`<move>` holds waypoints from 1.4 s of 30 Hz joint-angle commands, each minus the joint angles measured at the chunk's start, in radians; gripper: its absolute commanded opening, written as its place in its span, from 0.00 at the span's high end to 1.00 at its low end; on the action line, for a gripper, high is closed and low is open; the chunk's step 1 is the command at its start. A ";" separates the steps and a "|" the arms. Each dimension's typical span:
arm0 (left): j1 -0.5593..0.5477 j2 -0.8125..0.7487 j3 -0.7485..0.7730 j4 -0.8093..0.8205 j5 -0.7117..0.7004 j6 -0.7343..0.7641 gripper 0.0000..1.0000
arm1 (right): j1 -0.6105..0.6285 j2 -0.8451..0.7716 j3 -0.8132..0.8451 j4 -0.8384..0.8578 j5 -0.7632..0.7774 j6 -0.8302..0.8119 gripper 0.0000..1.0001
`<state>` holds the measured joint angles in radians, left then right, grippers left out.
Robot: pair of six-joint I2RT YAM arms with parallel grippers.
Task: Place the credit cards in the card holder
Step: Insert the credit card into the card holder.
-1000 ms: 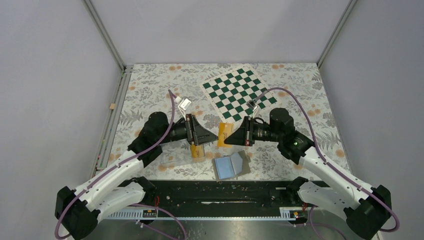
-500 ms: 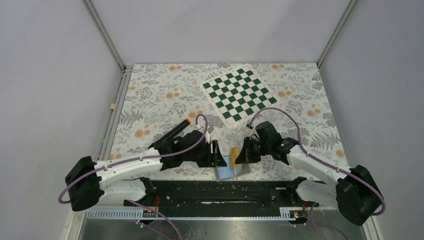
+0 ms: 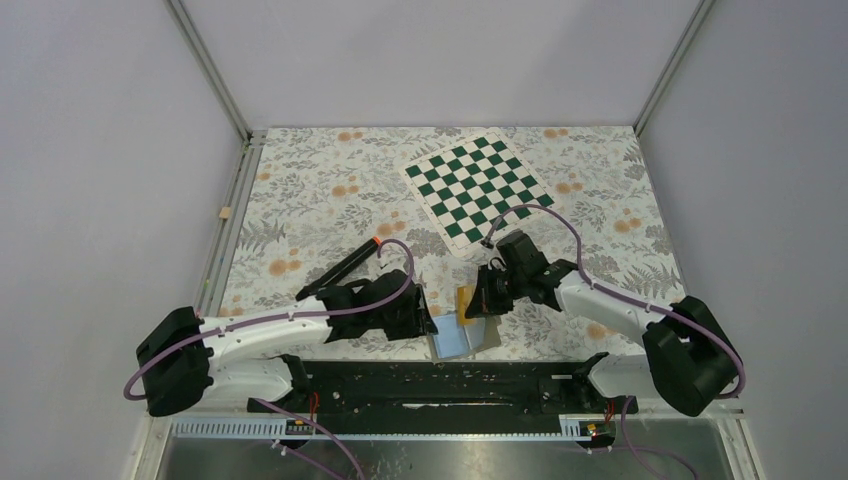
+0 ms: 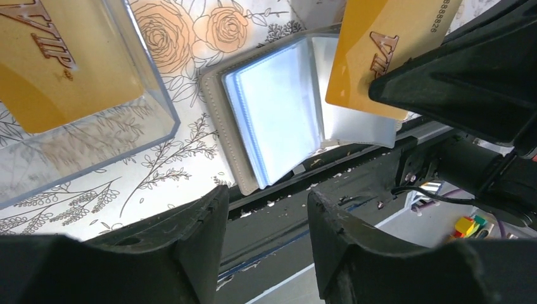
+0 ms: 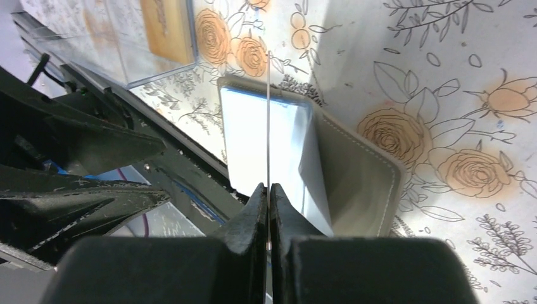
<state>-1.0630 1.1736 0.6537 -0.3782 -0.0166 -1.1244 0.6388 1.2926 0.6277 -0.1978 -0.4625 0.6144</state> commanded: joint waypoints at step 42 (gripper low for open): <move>-0.018 0.360 0.058 -0.008 0.011 0.004 1.00 | -0.011 0.114 -0.141 0.248 -0.102 0.051 1.00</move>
<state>-1.0664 1.4704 0.7105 -0.4038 -0.0048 -1.1145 0.6125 1.3918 0.5079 0.0128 -0.5243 0.6445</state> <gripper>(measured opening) 0.006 0.022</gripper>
